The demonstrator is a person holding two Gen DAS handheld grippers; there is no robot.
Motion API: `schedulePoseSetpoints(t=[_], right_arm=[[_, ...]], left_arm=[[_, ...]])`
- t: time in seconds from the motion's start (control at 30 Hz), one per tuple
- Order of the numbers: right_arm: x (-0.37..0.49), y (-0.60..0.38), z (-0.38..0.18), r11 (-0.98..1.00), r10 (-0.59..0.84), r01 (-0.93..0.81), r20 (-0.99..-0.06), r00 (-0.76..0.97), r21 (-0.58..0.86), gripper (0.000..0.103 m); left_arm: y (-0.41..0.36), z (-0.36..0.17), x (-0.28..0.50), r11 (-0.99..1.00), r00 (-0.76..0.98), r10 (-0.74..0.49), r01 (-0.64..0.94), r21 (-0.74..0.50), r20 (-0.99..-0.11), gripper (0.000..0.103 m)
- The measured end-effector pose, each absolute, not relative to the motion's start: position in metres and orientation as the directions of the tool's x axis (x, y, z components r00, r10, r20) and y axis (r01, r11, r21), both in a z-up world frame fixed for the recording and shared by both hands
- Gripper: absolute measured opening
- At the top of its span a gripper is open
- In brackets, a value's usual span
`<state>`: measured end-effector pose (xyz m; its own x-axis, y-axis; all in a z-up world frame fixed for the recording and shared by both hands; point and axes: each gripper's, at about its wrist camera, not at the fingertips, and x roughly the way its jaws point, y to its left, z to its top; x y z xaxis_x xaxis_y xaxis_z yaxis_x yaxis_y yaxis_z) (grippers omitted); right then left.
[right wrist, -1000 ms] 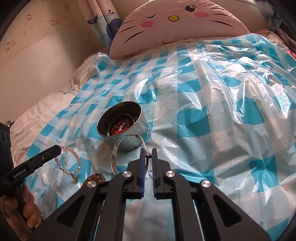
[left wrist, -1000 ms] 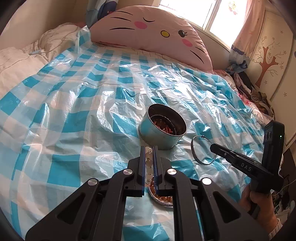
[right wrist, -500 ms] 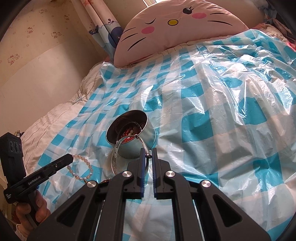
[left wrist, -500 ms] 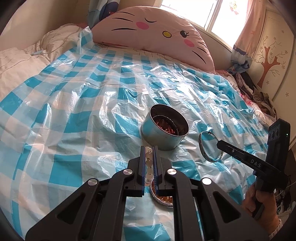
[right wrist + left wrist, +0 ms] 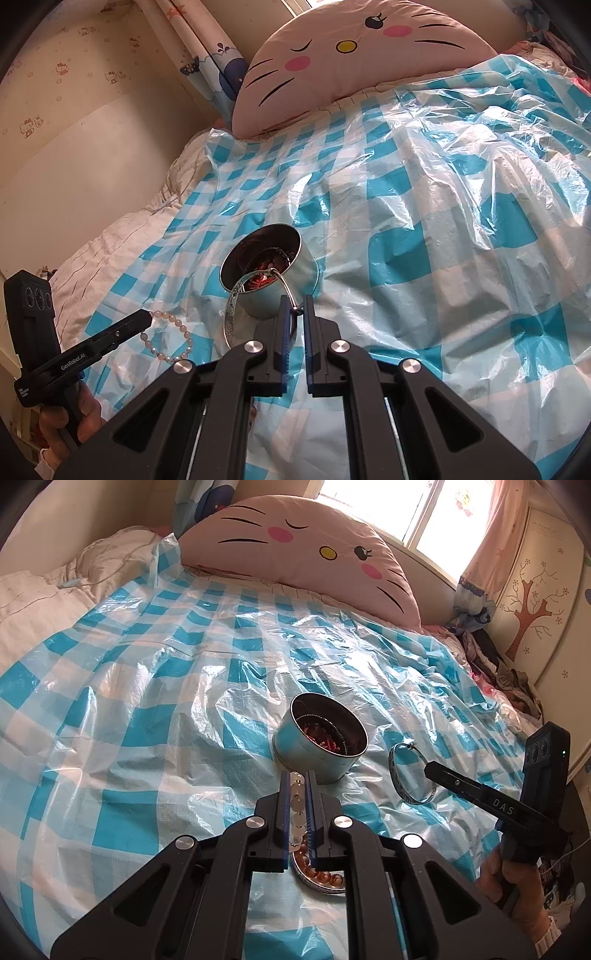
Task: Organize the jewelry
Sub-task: 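Carry the pearl bracelet with left and silver bangle with right toward the tin, then lower both items into the tin and open both grippers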
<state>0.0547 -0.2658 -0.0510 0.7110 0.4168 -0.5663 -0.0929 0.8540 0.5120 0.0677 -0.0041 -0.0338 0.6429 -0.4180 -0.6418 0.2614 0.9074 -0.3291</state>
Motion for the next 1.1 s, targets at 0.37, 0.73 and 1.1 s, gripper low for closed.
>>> schedulePoseSetpoints(t=[0.37,0.73,1.1], right_arm=[[0.052,-0.267,-0.046,0.84,0.438,-0.118,-0.534,0.723,0.53,0.007],[0.06,-0.265,-0.04,0.847,0.425,-0.123,-0.519,0.741,0.518,0.008],[0.097,-0.25,-0.035,0.863,0.42,-0.145,-0.529,0.737,0.484,0.009]], left_arm=[[0.007,-0.034,0.071,0.876,0.629,-0.472,0.256,-0.408,-0.618,0.007],[-0.021,-0.016,0.09,0.844,0.596,-0.533,0.322,-0.429,-0.601,0.007],[-0.07,-0.015,0.161,0.844,0.572,-0.534,0.32,-0.429,-0.623,0.007]])
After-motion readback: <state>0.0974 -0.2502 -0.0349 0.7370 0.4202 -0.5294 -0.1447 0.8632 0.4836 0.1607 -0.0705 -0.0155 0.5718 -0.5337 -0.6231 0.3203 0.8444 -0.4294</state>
